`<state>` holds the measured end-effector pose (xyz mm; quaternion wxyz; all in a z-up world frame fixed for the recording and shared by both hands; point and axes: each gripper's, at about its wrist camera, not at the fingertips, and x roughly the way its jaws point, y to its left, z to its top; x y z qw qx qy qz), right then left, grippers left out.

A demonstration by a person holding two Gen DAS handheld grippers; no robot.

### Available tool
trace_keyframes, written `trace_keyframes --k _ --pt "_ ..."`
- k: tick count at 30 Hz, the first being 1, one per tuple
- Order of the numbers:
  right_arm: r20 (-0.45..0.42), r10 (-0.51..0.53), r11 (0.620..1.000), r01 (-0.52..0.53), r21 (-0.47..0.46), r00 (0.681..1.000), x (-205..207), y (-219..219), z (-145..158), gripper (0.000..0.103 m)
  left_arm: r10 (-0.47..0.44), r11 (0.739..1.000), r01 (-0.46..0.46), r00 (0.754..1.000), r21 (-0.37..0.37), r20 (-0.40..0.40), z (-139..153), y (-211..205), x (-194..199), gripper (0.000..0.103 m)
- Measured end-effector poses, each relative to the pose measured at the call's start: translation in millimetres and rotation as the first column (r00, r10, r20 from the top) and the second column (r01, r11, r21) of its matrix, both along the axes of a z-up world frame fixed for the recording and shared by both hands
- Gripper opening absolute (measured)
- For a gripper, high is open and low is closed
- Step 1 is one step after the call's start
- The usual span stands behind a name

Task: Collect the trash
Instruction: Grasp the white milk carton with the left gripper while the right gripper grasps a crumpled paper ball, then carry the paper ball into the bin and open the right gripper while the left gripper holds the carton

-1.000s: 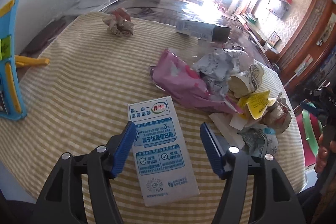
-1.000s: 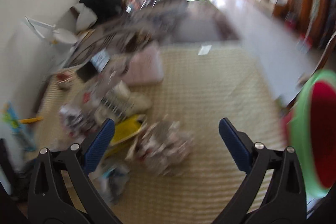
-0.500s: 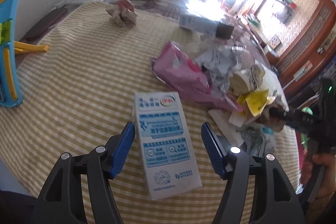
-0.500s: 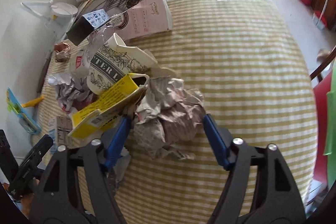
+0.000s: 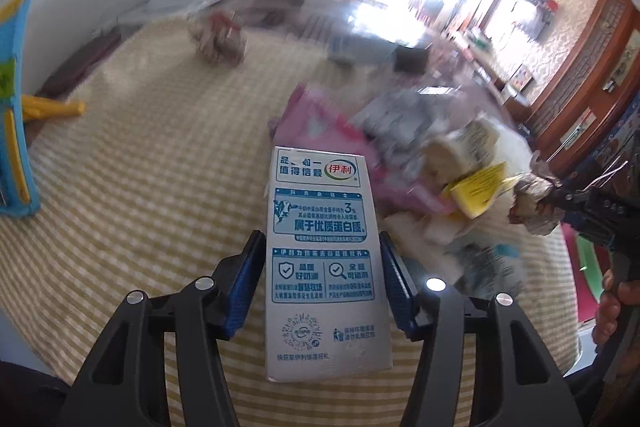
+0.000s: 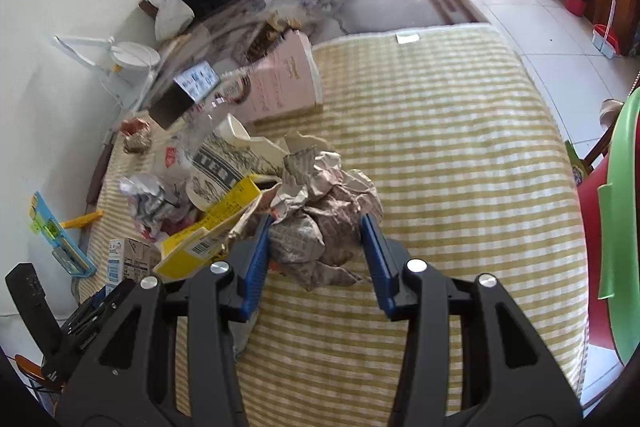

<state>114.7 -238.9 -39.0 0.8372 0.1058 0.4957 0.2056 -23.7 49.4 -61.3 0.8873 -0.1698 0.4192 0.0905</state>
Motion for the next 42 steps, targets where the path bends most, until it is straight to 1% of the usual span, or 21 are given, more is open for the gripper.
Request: trace_keyframes --k 1,4,7,16,19,30,34,39,42 --pt "0.015 -0.005 1.0 0.005 0.001 1.0 -2 -2 4 0.044 -0.011 1.0 0.011 1.0 0.017 0.024 9 -7 0 0.054" --pt "0.057 -0.024 1.0 0.023 0.019 0.998 -6 -12 14 0.043 -0.054 0.997 0.051 0.997 0.05 0.058 24 -25 4 0.054" --pt "0.085 -0.041 0.999 0.04 0.009 0.996 -9 -21 20 0.044 -0.103 0.993 0.098 0.991 0.067 0.083 36 -46 10 0.054" --pt "0.152 -0.071 0.997 0.071 0.007 0.986 -19 -44 36 0.044 -0.224 0.973 0.216 0.968 0.08 0.114 52 -109 25 0.054" --pt "0.17 -0.086 0.996 0.085 0.011 0.982 -21 -51 40 0.044 -0.251 0.967 0.242 0.96 0.084 0.123 57 -125 28 0.054" --pt "0.194 -0.136 0.991 0.132 0.034 0.972 -26 -75 45 0.043 -0.324 0.945 0.312 0.935 0.098 0.145 68 -167 39 0.054" --pt "0.19 -0.152 0.988 0.147 0.04 0.97 -26 -83 44 0.044 -0.343 0.939 0.331 0.928 0.098 0.147 70 -176 42 0.054" --pt "0.179 -0.149 0.989 0.143 0.043 0.973 -26 -87 42 0.044 -0.362 0.931 0.35 0.92 0.102 0.15 72 -185 44 0.054" --pt "0.194 -0.162 0.987 0.157 0.039 0.968 -26 -90 43 0.044 -0.37 0.928 0.358 0.917 0.103 0.147 72 -189 45 0.054"
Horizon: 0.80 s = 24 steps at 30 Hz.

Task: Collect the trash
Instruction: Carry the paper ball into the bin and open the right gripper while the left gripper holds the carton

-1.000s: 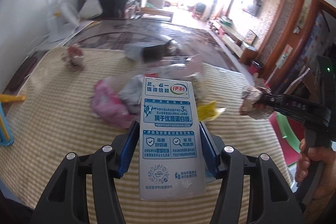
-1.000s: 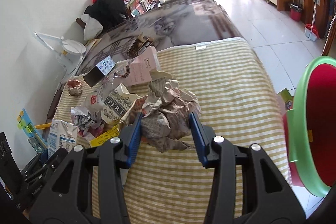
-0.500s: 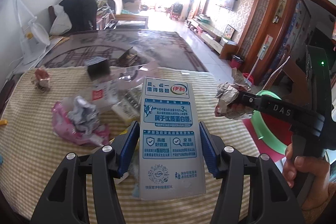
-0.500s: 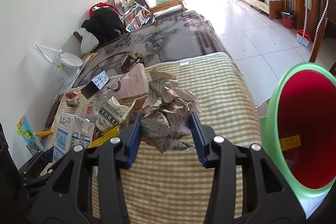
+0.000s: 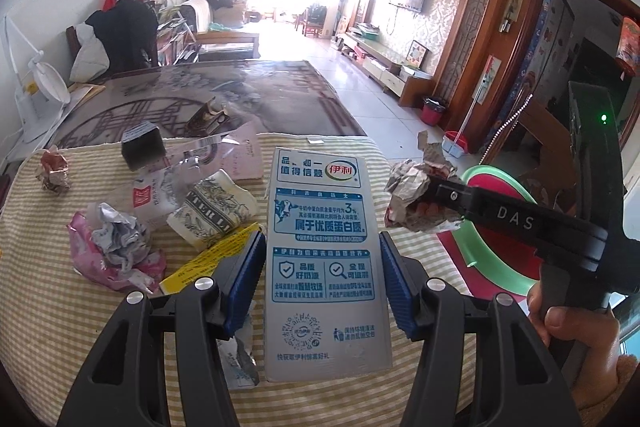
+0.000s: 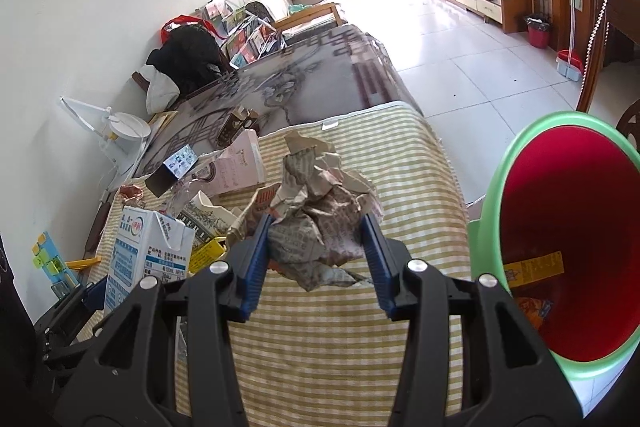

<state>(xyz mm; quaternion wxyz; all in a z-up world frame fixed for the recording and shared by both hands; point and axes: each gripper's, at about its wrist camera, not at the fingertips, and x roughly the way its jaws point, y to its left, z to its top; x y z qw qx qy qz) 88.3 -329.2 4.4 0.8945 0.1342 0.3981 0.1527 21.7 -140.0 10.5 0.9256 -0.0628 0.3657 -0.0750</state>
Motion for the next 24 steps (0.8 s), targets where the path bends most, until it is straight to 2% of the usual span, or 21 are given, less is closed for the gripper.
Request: trace_keyframes --k 6,9,14,19,21,22,23,24 --pt "0.012 -0.087 0.996 0.087 -0.006 0.996 0 -29 0 0.044 -0.014 1.0 0.014 1.0 0.003 -0.009 -2 -7 0 0.054" --pt "0.018 -0.172 0.985 0.172 0.004 0.985 -3 -60 0 0.044 -0.023 1.0 0.023 1.0 0.005 -0.012 -3 -10 0 0.054" --pt "0.016 -0.325 0.945 0.325 -0.028 0.946 -8 -114 -3 0.045 -0.038 0.999 0.038 0.999 0.005 -0.024 -7 -17 0 0.054" --pt "-0.017 -0.406 0.913 0.405 -0.04 0.914 -14 -142 -12 0.045 -0.071 0.997 0.071 0.997 0.012 -0.032 -11 -34 1 0.054" --pt "-0.023 -0.438 0.898 0.436 -0.052 0.899 -15 -149 -14 0.047 -0.092 0.996 0.092 0.995 0.008 -0.033 -12 -42 2 0.054" --pt "-0.026 -0.449 0.893 0.447 -0.057 0.893 -15 -151 -15 0.052 -0.111 0.994 0.111 0.993 0.003 -0.032 -12 -49 4 0.054" --pt "-0.031 -0.467 0.883 0.465 -0.064 0.884 -15 -154 -15 0.063 -0.122 0.992 0.122 0.992 0.002 -0.031 -12 -53 5 0.054" --pt "-0.032 -0.478 0.877 0.475 -0.063 0.878 -17 -159 -16 0.069 -0.143 0.99 0.143 0.989 0.002 -0.026 -12 -61 6 0.054"
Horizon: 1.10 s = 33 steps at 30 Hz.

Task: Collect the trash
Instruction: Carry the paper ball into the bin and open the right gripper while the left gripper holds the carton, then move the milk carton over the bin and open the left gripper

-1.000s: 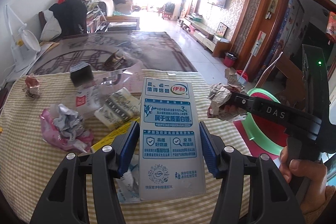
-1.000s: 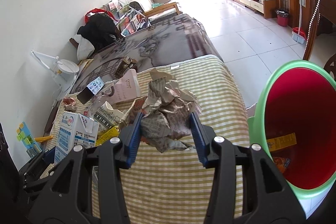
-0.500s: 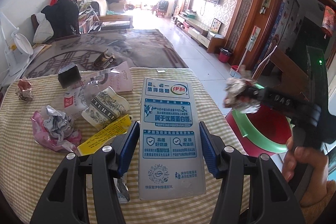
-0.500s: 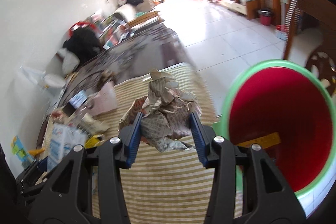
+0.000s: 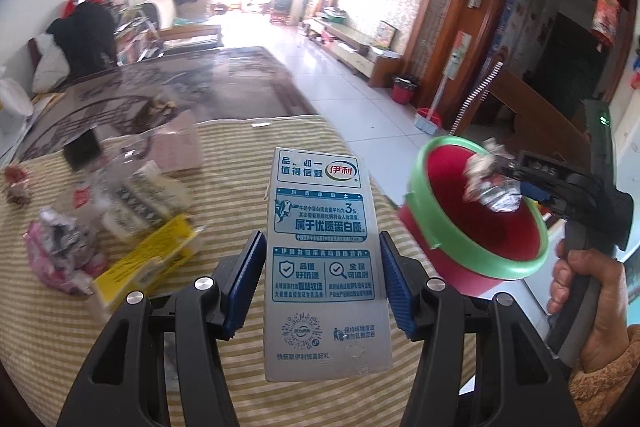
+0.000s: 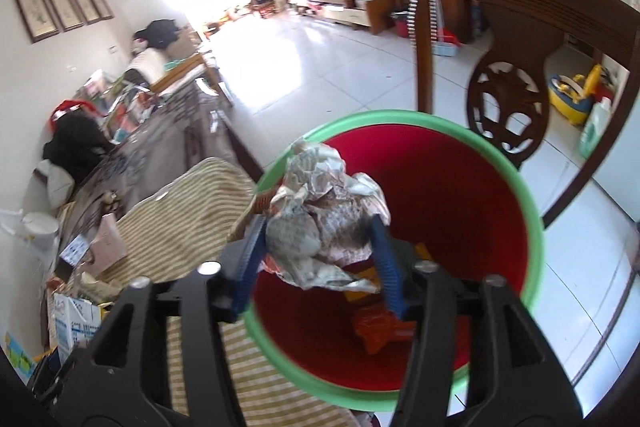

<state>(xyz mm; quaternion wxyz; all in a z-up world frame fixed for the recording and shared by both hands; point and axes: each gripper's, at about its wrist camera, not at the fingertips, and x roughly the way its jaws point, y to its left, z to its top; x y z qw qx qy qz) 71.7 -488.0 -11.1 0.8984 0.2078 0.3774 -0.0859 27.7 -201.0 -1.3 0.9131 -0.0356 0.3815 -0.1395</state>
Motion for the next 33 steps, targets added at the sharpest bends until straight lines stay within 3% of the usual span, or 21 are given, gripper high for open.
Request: trace_keyframes --k 2,5,11,15,18,22,24,28,33 --pt "0.024 -0.038 0.999 0.038 0.016 0.999 -4 -7 3 0.084 -0.034 0.999 0.034 0.999 -0.005 0.007 0 -11 2 0.054" --pt "0.099 -0.148 0.989 0.148 0.009 0.984 -18 -18 15 0.093 -0.096 0.995 0.096 0.995 -0.031 0.009 0 -32 8 0.054" --pt "0.239 -0.377 0.926 0.366 0.089 0.895 -53 -49 30 0.097 -0.22 0.971 0.217 0.975 -0.098 -0.013 -6 -87 33 0.054" --pt "0.301 -0.469 0.883 0.451 0.132 0.83 -72 -60 36 0.098 -0.303 0.947 0.298 0.953 -0.119 -0.025 -8 -128 48 0.054" --pt "0.328 -0.494 0.868 0.477 0.138 0.805 -79 -63 39 0.098 -0.35 0.931 0.343 0.936 -0.121 -0.036 -12 -156 53 0.054" --pt "0.35 -0.503 0.862 0.489 0.134 0.79 -81 -63 43 0.098 -0.388 0.917 0.379 0.92 -0.123 -0.06 -18 -176 60 0.056" --pt "0.355 -0.503 0.861 0.491 0.132 0.788 -81 -63 43 0.098 -0.383 0.918 0.373 0.922 -0.132 -0.059 -19 -177 61 0.069" --pt "0.35 -0.499 0.864 0.485 0.134 0.793 -77 -61 43 0.098 -0.343 0.932 0.334 0.938 -0.14 -0.043 -17 -158 61 0.07" --pt "0.354 -0.47 0.88 0.46 0.118 0.808 -70 -50 45 0.098 -0.231 0.962 0.227 0.973 -0.153 -0.007 -7 -98 55 0.07"
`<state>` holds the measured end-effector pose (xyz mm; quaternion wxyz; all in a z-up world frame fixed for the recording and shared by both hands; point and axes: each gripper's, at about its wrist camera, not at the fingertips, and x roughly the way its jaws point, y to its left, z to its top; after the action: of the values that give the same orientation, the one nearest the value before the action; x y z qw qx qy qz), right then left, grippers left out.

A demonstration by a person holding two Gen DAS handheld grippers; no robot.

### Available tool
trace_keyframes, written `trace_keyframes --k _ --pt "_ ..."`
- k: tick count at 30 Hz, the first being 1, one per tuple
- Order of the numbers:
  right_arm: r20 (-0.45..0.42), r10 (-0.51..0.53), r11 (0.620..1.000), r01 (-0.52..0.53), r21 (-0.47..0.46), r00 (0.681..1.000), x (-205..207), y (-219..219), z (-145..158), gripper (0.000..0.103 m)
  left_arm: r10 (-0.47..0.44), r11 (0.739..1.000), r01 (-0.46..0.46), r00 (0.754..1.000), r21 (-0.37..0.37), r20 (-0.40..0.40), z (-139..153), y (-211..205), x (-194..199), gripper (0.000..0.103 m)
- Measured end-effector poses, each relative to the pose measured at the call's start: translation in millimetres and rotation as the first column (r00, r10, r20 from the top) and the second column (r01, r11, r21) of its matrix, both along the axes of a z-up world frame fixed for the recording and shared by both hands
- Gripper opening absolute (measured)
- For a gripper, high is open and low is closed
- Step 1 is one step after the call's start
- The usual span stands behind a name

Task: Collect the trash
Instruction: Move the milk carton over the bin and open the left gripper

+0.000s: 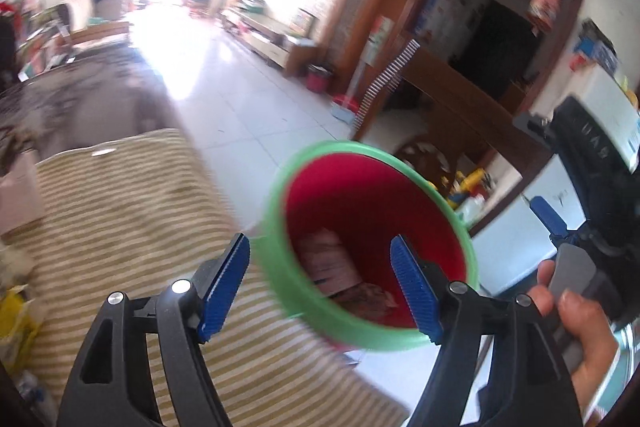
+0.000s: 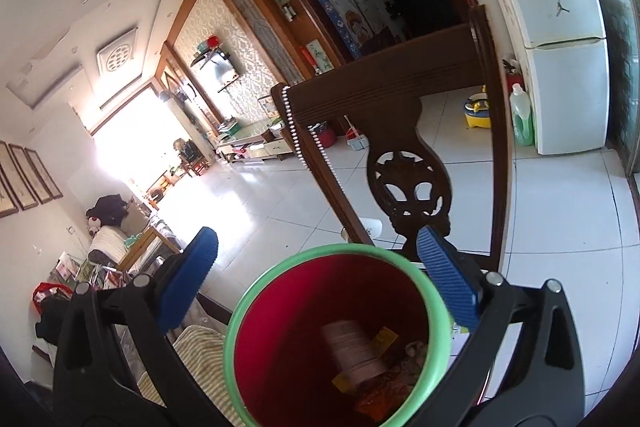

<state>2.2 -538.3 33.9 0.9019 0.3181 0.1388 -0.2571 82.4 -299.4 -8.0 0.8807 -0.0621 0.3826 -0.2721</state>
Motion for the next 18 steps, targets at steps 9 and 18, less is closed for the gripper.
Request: trace_keyframes --k 9,18 --pt "-0.067 0.171 0.983 -0.175 -0.062 0.983 36 59 9 0.098 0.406 0.914 -0.406 0.914 -0.007 0.015 7 186 -32 0.07" --pt "-0.162 0.437 0.877 -0.459 -0.144 0.885 71 163 14 0.098 0.669 0.74 -0.67 0.726 0.056 -0.158 -20 353 -50 0.069"
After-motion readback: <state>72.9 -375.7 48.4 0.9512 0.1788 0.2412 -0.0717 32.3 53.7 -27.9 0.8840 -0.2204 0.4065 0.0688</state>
